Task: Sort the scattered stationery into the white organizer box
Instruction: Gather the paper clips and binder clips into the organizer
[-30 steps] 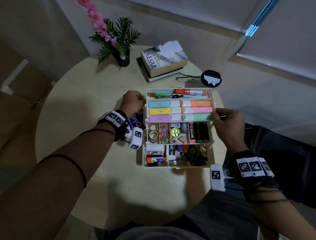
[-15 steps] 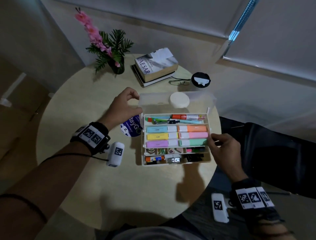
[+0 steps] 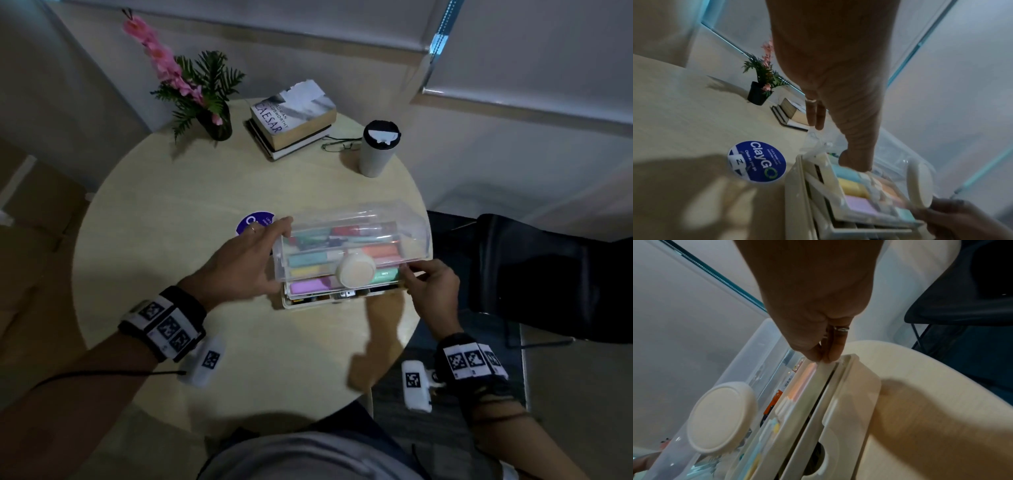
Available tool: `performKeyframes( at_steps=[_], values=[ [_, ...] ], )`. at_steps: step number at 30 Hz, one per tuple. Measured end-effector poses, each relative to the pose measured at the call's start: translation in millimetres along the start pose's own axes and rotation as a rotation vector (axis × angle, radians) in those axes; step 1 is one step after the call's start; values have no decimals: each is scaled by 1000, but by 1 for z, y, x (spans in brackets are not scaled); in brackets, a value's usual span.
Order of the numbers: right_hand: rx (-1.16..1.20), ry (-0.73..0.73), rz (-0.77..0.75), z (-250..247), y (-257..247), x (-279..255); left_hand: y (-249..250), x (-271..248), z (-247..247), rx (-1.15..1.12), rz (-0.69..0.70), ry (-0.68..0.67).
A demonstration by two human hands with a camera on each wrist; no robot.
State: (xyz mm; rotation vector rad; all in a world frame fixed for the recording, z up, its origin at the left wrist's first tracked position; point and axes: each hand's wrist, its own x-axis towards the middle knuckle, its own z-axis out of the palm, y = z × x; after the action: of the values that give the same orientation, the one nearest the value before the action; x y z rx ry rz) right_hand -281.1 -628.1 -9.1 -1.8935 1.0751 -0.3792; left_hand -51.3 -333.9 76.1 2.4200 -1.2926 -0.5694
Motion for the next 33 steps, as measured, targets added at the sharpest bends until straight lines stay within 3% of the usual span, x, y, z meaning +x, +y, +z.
performKeyframes(
  at_steps=[6, 11, 13, 17, 22, 29, 33],
  values=[
    [124, 67, 50, 6, 1, -24, 0, -13, 18, 115, 111, 63],
    [166, 143, 92, 18, 14, -55, -2, -19, 33, 189, 177, 25],
    [176, 95, 160, 27, 21, -67, -1, -21, 37, 188, 181, 27],
    [422, -238, 322, 42, 11, -93, 2, -21, 43, 233, 269, 19],
    [685, -381, 494, 67, 0, -105, 3, -12, 50, 231, 280, 43],
    [1080, -395, 685, 81, -6, -108, 8, -11, 52, 180, 239, 81],
    [1155, -260, 682, 81, -6, -106, 9, -13, 53, 167, 232, 88]
  ],
)
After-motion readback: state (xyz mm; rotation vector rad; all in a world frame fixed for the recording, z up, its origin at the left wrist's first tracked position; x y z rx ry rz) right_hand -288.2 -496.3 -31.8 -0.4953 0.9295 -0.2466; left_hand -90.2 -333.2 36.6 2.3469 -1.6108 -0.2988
